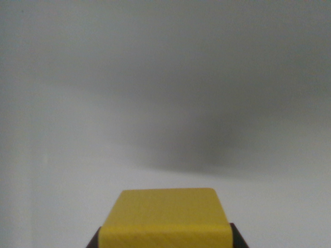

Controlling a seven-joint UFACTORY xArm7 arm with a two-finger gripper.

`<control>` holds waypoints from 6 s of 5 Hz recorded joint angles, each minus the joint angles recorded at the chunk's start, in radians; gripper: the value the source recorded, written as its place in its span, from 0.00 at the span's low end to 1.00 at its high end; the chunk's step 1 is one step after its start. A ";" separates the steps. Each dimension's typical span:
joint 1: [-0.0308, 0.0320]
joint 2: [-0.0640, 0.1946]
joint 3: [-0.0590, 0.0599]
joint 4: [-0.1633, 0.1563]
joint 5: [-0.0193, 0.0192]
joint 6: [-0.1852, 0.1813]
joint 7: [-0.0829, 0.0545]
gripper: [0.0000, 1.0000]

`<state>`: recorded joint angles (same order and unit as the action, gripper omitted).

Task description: Pick yellow cube

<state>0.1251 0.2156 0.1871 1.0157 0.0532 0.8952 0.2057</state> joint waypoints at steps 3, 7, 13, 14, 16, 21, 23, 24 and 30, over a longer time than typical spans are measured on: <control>-0.0011 -0.014 0.000 0.028 0.0018 0.042 0.001 1.00; -0.0034 -0.044 0.001 0.088 0.0057 0.132 0.003 1.00; -0.0071 -0.091 0.001 0.181 0.0118 0.271 0.006 1.00; -0.0083 -0.106 0.001 0.212 0.0138 0.316 0.007 1.00; -0.0095 -0.122 0.002 0.243 0.0158 0.363 0.008 1.00; -0.0119 -0.153 0.002 0.304 0.0198 0.454 0.010 1.00; -0.0130 -0.167 0.002 0.333 0.0216 0.498 0.011 1.00; -0.0141 -0.181 0.002 0.361 0.0234 0.539 0.012 1.00; -0.0169 -0.217 0.003 0.431 0.0280 0.645 0.014 1.00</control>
<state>0.1082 -0.0014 0.1899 1.4469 0.0813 1.5402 0.2197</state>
